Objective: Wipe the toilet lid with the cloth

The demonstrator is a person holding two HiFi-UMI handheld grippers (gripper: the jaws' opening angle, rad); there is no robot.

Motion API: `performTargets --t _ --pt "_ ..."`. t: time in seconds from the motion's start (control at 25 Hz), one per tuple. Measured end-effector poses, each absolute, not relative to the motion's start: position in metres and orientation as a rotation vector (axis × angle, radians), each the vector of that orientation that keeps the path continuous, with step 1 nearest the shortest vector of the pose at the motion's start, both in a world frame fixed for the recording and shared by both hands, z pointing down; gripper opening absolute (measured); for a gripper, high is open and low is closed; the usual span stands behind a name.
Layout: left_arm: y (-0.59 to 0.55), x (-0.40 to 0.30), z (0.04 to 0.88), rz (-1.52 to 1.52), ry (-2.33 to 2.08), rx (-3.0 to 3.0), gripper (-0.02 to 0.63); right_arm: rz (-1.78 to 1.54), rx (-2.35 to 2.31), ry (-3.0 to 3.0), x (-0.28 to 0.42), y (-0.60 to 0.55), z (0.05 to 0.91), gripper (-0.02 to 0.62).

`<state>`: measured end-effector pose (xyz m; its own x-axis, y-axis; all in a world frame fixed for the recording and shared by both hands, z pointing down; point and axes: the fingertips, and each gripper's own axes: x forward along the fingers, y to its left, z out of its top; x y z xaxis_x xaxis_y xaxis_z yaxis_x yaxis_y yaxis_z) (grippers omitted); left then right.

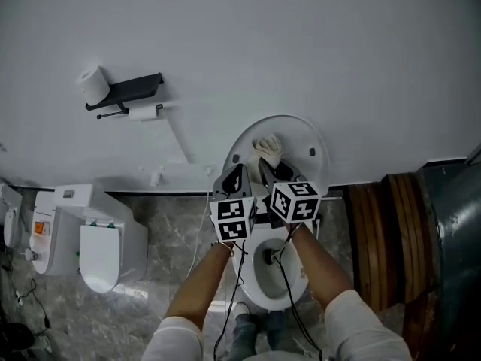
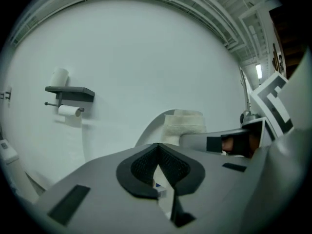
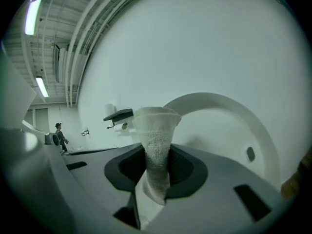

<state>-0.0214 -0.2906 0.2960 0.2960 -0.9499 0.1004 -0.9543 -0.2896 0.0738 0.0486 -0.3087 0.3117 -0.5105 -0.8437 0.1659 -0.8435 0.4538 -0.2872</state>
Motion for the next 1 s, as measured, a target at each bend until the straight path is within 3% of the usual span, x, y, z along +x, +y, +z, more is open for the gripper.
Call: performTargets --t 0.2,0.44,1.0 --pt "-0.31 -0.036 0.299 -0.006 -1.901 2.451 0.012 -0.373 -1.333 2.841 0.025 -0.338 0.321 0.101" --pt "-0.32 -0.038 0.307 0.047 -1.958 2.423 0.012 -0.448 -1.401 2.809 0.024 -0.377 0.343 0.101" --pt "-0.325 0.045 0.322 0.031 -1.828 2.464 0.012 -0.403 -1.991 2.487 0.185 -0.398 0.356 0.101"
